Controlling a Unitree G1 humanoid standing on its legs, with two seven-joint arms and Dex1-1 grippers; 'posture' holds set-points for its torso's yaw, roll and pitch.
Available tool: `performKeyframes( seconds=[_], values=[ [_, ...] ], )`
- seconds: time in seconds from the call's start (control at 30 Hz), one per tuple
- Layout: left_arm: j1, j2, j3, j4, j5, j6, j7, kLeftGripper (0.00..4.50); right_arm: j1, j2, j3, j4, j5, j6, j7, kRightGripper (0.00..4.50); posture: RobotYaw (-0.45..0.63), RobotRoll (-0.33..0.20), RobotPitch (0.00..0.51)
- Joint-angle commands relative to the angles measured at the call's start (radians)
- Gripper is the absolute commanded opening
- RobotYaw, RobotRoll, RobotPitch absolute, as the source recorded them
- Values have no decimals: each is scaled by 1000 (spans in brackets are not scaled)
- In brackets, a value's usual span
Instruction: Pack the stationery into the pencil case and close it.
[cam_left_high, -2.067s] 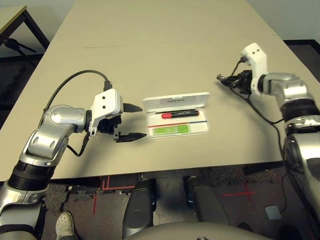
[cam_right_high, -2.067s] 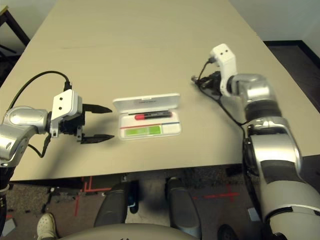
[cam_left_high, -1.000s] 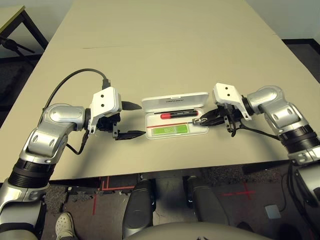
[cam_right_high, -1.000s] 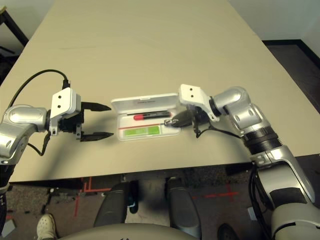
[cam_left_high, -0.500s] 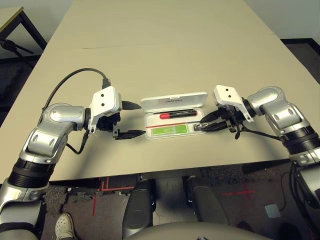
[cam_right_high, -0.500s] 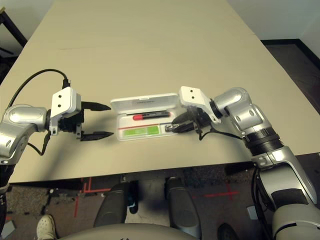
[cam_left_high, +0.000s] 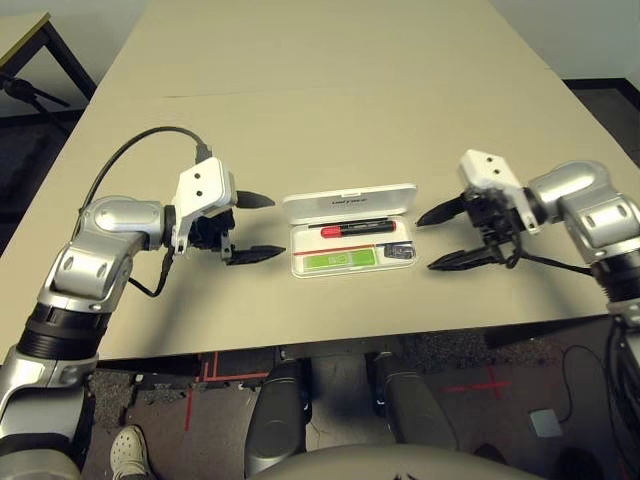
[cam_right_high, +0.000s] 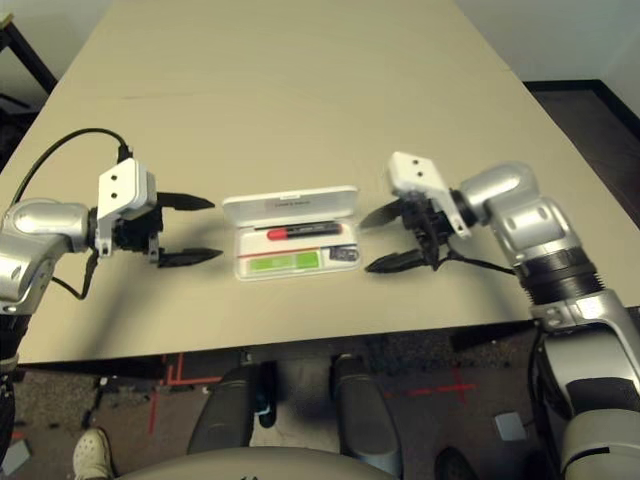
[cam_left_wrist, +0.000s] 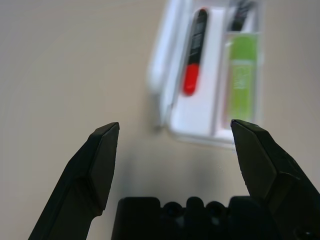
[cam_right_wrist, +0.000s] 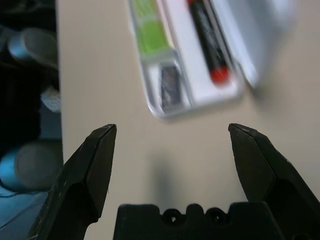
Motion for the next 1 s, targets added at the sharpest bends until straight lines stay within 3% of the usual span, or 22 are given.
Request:
performKeyframes(
  seconds=[0.03,0.2,0.3,0.63,0.83,1.0],
  values=[
    [-40,21,11,73,29,-30,-8,4500,-7,-48,-27,52,62,-38,14,4473,-32,0,172],
    [-80,29,-1,174,56,-63,-22,4500,7,-83,-49,93,93,-68,14,4473,-53,0,198],
    [-113,22,-4,238,68,-68,-21,3866,33,-95,-58,79,108,-64,14,4500,-60,0,209],
    [-200,-3,-26,391,118,-138,-41,20,108,-140,-93,7,163,-19,14,4500,-90,0,257],
    [-250,-56,-36,425,122,-144,-50,20,156,-159,-121,-36,199,10,14,4500,-105,0,278],
    [-244,-110,-38,308,84,-73,-53,20,168,-161,-138,-52,198,24,14,4500,-110,0,272]
  ],
)
